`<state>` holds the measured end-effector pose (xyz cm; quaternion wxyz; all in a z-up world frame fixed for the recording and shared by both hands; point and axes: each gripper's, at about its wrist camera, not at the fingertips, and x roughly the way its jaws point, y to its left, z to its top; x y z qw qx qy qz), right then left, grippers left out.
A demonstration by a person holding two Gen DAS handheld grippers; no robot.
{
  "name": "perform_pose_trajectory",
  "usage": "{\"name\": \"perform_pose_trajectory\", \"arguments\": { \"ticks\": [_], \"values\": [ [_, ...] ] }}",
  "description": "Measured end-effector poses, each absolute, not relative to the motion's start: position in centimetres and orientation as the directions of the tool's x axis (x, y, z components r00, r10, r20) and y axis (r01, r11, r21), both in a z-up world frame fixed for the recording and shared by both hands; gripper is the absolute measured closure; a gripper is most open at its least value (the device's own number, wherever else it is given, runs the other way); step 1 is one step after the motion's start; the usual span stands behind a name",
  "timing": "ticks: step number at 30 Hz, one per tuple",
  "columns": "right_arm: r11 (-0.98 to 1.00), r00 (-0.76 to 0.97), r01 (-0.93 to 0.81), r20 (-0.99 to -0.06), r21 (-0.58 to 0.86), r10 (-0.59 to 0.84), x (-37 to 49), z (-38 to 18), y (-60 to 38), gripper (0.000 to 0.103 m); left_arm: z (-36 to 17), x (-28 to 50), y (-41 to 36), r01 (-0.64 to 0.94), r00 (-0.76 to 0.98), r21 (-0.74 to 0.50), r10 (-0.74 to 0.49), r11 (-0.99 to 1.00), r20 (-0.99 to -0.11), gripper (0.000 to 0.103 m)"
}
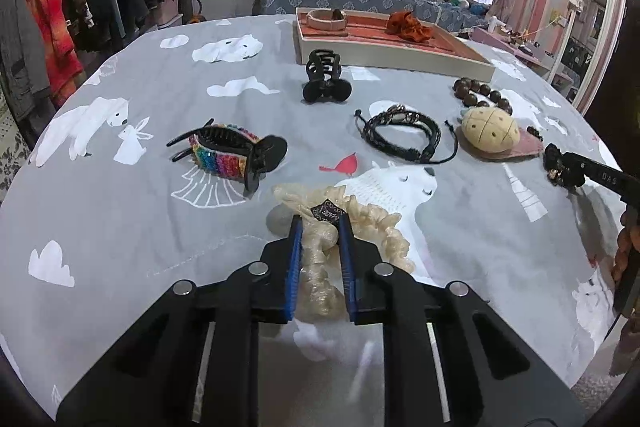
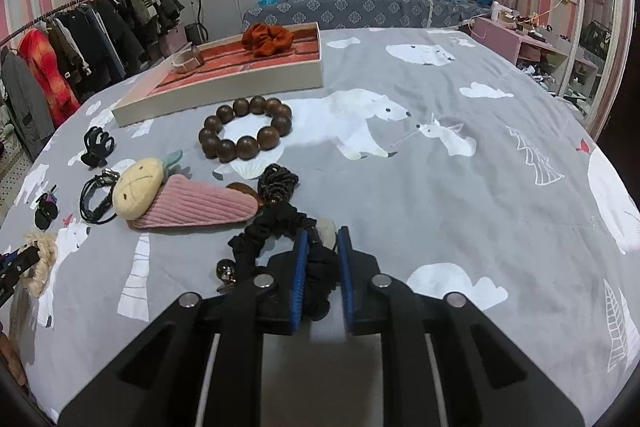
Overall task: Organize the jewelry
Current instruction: 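Carry the cream scrunchie with the left tool into the tray while the right tool carries the black one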
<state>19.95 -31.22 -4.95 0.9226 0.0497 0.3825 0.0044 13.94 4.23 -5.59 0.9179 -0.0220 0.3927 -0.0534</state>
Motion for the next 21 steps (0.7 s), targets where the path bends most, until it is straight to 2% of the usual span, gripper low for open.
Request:
{"name": "perform_pose_trajectory", "arguments": {
  "ticks": [12,21],
  "values": [
    [0.995,0.771,-0.007,-0.633,0.095,0.066,20.5,-1.7,-30.9,0.087,-2.3,15.5,2.7,0.14,0.74,-0.051,-0.139,0.989,-0.658,0.089],
    [0.995,0.827,-0.035,-0.556,0.093,0.081,22.3,2.2,-30.2,0.087,1.8,18.9,1.2,0.124,0.814,0.017,-0.092,0.992,-0.573,0.089]
  ]
}}
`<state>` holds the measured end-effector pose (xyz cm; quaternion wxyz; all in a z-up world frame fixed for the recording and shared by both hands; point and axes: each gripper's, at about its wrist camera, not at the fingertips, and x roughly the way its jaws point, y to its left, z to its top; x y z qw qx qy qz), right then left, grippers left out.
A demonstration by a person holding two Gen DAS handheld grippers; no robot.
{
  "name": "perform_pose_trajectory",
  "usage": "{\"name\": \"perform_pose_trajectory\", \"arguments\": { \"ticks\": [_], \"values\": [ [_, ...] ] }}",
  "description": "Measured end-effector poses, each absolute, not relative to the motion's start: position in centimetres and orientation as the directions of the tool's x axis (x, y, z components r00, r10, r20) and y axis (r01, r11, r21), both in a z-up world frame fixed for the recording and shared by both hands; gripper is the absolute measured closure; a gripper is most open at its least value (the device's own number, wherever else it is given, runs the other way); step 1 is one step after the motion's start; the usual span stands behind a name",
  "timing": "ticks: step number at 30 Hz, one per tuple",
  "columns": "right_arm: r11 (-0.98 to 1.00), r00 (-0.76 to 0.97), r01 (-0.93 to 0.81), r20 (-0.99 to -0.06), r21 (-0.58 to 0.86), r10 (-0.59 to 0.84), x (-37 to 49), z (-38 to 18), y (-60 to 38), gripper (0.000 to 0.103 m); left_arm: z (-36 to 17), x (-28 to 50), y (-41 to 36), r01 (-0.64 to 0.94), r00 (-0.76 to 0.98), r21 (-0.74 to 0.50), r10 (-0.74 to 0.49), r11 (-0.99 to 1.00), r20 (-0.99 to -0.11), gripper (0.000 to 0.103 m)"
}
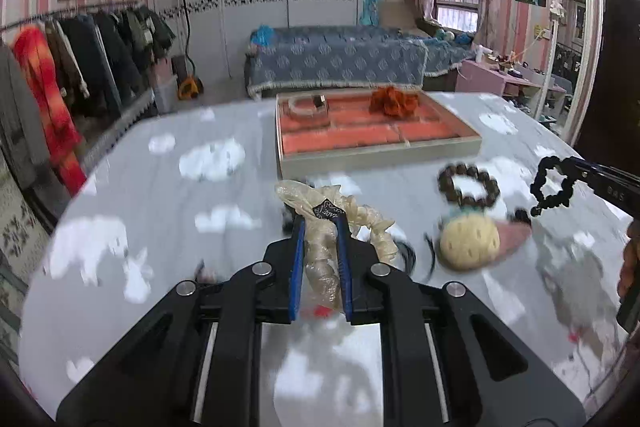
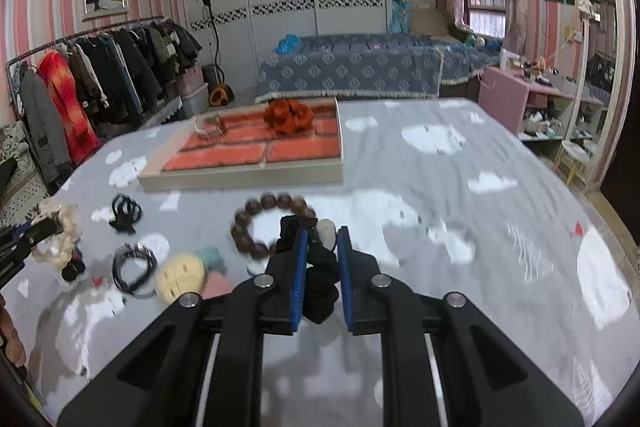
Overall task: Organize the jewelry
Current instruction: 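Carry the cream scrunchie with the left tool into the tray while the right tool carries the black one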
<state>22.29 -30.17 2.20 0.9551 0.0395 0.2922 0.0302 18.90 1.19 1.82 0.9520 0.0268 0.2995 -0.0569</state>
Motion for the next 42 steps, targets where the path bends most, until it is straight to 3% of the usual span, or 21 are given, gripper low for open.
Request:
{"name": "perform_pose_trajectory", "arguments": {
  "ticks": [14,22,42],
  "values": [
    [0.996,0.89,-0.051,-0.449,0.075,0.079,30.1,7.6,-28.8,0.087,6.8,29.4,-0.4,-0.002,0.875,0.038,0.02,0.999,-0.483,0.089],
    [0.994,0.893,-0.077,-0.438,0.081,0.105,35.1,9.3,-27.7,0.087,7.9,35.6,-1.1,-0.03,0.884,0.054,0.052,0.998,-0.464,0.089],
    [0.99,0.82,-0.055,-0.56,0.126,0.117,50.3,2.8,-27.2,0.087,1.7,51.3,-2.5,-0.048,0.78,0.065,0.078,0.997,-0.621,0.089]
  ]
}}
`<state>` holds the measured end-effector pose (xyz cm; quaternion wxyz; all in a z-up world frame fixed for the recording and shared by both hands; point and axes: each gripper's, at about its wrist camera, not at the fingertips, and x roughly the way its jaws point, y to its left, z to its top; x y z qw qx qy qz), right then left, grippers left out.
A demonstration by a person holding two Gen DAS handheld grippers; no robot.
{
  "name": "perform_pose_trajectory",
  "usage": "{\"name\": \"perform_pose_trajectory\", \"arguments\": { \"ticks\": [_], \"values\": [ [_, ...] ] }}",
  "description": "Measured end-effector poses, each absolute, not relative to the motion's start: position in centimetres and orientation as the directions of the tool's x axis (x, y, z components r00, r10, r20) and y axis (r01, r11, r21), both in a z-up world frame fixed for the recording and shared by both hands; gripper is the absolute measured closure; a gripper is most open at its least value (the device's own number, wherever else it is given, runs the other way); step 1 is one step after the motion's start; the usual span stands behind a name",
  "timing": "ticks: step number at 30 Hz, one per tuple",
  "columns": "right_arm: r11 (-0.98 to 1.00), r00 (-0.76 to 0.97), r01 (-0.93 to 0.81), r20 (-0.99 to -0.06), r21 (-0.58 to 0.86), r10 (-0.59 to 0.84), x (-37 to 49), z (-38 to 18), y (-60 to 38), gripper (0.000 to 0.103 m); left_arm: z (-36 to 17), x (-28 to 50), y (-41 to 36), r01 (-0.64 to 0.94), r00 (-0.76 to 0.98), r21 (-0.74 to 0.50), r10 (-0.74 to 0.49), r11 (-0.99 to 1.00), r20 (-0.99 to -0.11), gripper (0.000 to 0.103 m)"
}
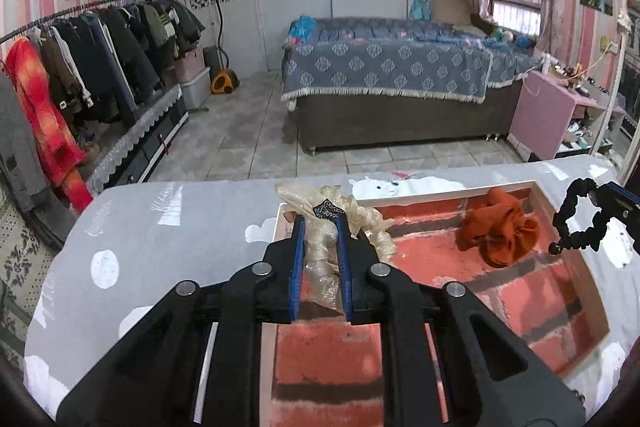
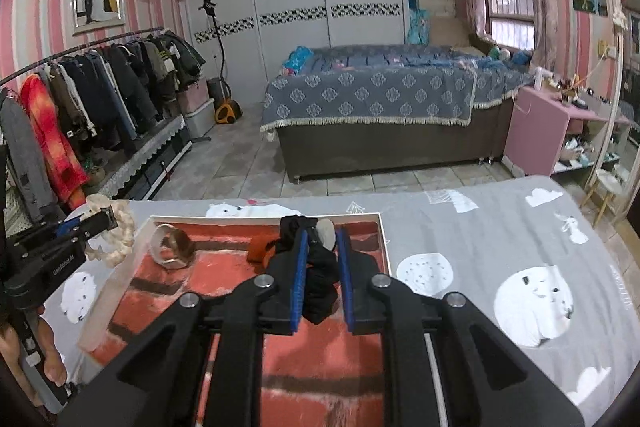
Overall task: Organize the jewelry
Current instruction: 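Carry the cream scrunchie with the left tool into the tray while the right tool carries the black one, then open both tools to drop the scrunchies in the tray and withdraw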
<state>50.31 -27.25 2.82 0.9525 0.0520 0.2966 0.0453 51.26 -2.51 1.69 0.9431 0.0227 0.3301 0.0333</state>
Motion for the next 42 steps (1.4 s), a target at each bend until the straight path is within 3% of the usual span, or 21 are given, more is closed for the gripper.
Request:
{"name": "perform_pose_trajectory", "arguments": {
  "ticks": [20,42],
  "values": [
    [0.998,0.692,-0.018,-0.72,0.054,0.052,55.6,-2.0,-26.7,0.087,-2.8,57.1,-1.1,-0.064,0.666,0.059,0.087,0.996,-0.741,0.089],
    [0.997,0.563,-0.076,-0.826,-0.029,0.019,57.8,-3.5,-24.6,0.087,-3.9,58.9,-0.7,-0.06,0.624,0.102,0.117,0.993,-0.772,0.086]
  ]
}}
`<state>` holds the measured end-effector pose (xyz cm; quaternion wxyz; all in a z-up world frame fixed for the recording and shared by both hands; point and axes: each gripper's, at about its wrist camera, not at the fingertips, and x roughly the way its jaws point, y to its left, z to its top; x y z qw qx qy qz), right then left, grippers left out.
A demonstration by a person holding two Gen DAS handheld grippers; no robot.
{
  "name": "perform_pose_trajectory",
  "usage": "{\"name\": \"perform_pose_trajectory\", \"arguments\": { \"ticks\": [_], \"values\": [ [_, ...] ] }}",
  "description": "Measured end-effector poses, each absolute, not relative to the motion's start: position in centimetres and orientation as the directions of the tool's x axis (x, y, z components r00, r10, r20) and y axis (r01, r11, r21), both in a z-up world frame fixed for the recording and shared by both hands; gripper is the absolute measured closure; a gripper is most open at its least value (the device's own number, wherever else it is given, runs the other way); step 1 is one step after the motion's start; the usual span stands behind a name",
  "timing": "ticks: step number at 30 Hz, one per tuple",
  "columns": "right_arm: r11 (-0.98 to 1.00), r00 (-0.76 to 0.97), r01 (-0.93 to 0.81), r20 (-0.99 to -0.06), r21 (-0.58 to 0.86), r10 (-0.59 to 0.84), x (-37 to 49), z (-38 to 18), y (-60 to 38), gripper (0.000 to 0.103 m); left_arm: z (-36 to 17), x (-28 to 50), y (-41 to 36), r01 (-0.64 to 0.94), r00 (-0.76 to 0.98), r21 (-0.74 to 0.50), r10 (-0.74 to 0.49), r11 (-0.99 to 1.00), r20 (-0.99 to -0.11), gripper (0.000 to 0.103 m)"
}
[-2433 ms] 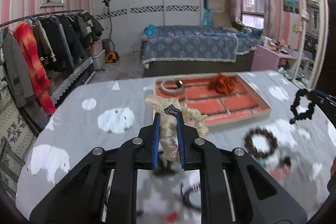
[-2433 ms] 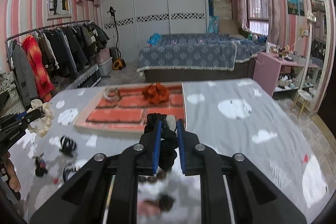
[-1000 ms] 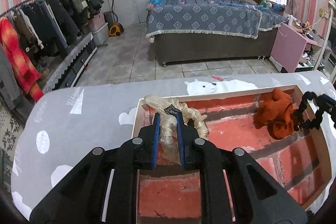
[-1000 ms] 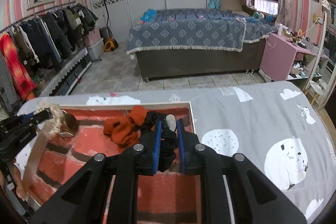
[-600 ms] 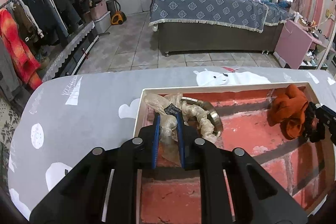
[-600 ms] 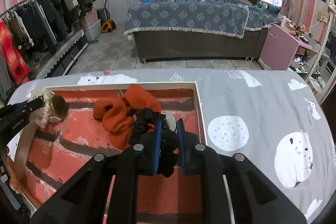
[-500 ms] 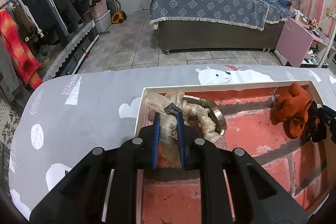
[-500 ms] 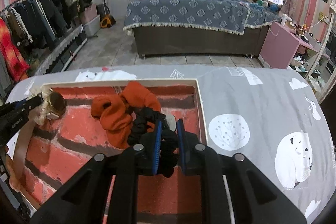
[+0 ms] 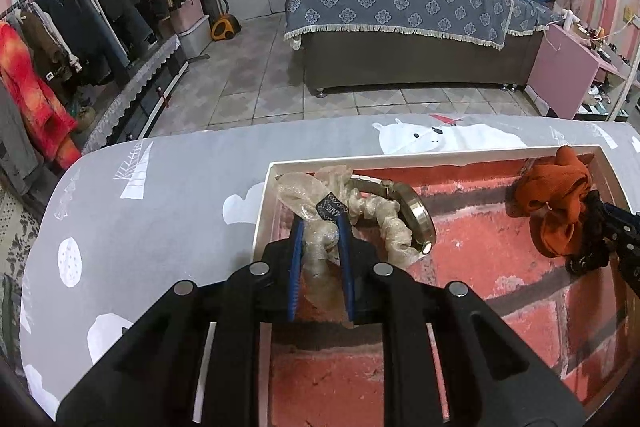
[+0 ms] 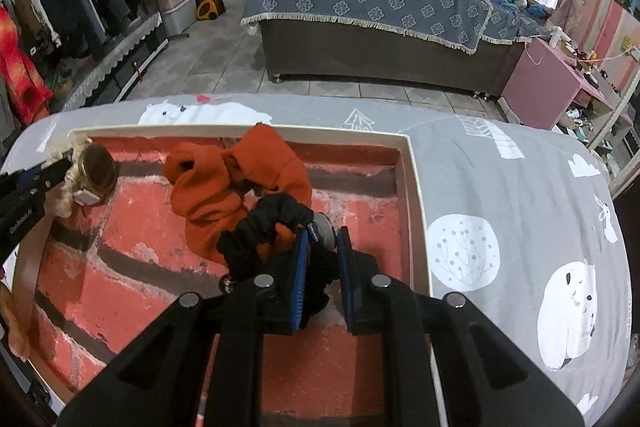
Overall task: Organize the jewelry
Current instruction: 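Open both tools to drop the scrunchies in the tray and withdraw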
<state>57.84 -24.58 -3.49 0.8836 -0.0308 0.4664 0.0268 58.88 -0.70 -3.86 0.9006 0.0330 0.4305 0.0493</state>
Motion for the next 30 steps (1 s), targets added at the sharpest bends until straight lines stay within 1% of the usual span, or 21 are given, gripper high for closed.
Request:
{"name": "perform_pose_trajectory", "arguments": {
  "ticks": [4,8,9,10,11,12,13,14,15,16,17,19,20,21,22,24,30],
  "values": [
    [0.996,0.547,-0.086,-0.837,-0.032,0.02,57.7,-3.5,-24.6,0.087,-3.8,58.6,-0.7,-0.064,0.624,0.112,0.128,0.992,-0.771,0.079],
    [0.995,0.539,-0.099,-0.841,-0.017,0.039,57.6,-3.4,-24.7,0.086,-3.6,58.3,-0.7,-0.069,0.626,0.118,0.135,0.991,-0.768,0.076],
    [0.995,0.54,-0.1,-0.841,-0.017,0.04,57.5,-3.3,-24.8,0.084,-3.3,58.1,-0.7,-0.067,0.63,0.118,0.134,0.991,-0.765,0.074],
    [0.995,0.544,-0.1,-0.838,-0.015,0.042,57.3,-3.2,-24.8,0.074,-3.1,58.0,-0.8,-0.067,0.634,0.119,0.135,0.991,-0.762,0.071],
    [0.995,0.552,-0.1,-0.833,-0.012,0.045,57.0,-3.0,-24.9,0.067,-2.9,57.9,-0.8,-0.067,0.637,0.12,0.135,0.99,-0.759,0.069],
    [0.995,0.563,-0.097,-0.825,-0.008,0.049,56.7,-2.8,-25.1,0.054,-2.6,57.6,-0.8,-0.067,0.644,0.122,0.136,0.99,-0.753,0.062],
    [0.995,0.578,-0.098,-0.814,0.006,0.062,56.2,-2.5,-25.2,0.048,-2.2,57.3,-0.8,-0.067,0.65,0.123,0.137,0.99,-0.747,0.056],
    [0.995,0.584,-0.098,-0.808,0.018,0.072,55.9,-2.3,-25.4,0.047,-1.9,57.0,-0.8,-0.069,0.656,0.125,0.139,0.99,-0.742,0.053],
    [0.995,0.591,-0.097,-0.803,0.026,0.079,55.6,-2.1,-25.5,0.046,-1.6,56.6,-0.8,-0.071,0.662,0.127,0.141,0.989,-0.736,0.042],
    [0.995,0.607,-0.098,-0.791,0.028,0.082,55.1,-1.7,-25.5,0.044,-1.4,56.3,-0.8,-0.073,0.669,0.128,0.144,0.989,-0.73,0.037],
    [0.995,0.62,-0.099,-0.78,0.025,0.081,54.7,-1.4,-25.5,0.042,-1.0,56.0,-0.7,-0.073,0.677,0.13,0.144,0.989,-0.722,0.034],
    [0.995,0.644,-0.096,-0.761,0.02,0.078,53.9,-0.8,-25.4,0.028,-0.6,55.4,-0.6,-0.073,0.683,0.132,0.146,0.989,-0.716,0.028],
    [0.995,0.655,-0.095,-0.752,0.023,0.079,53.5,-0.5,-25.5,0.028,-0.3,54.9,-0.6,-0.075,0.688,0.135,0.149,0.988,-0.711,0.027],
    [0.995,0.664,-0.092,-0.743,0.027,0.082,53.0,-0.2,-25.5,0.028,-0.1,54.6,-0.5,-0.08,0.691,0.137,0.154,0.987,-0.706,0.022],
    [0.996,0.671,-0.089,-0.737,0.03,0.082,52.8,0.1,-25.5,0.026,0.2,54.2,-0.4,-0.086,0.696,0.139,0.16,0.987,-0.7,0.017],
    [0.997,0.696,-0.076,-0.714,0.033,0.077,51.9,1.0,-25.6,0.016,0.9,53.0,0.0,-0.099,0.712,0.131,0.162,0.986,-0.683,0.012],
    [0.998,0.783,-0.051,-0.619,0.022,0.054,47.8,3.5,-25.9,0.015,2.9,49.0,0.5,-0.098,0.764,0.115,0.149,0.989,-0.628,0.008]
  ]
}}
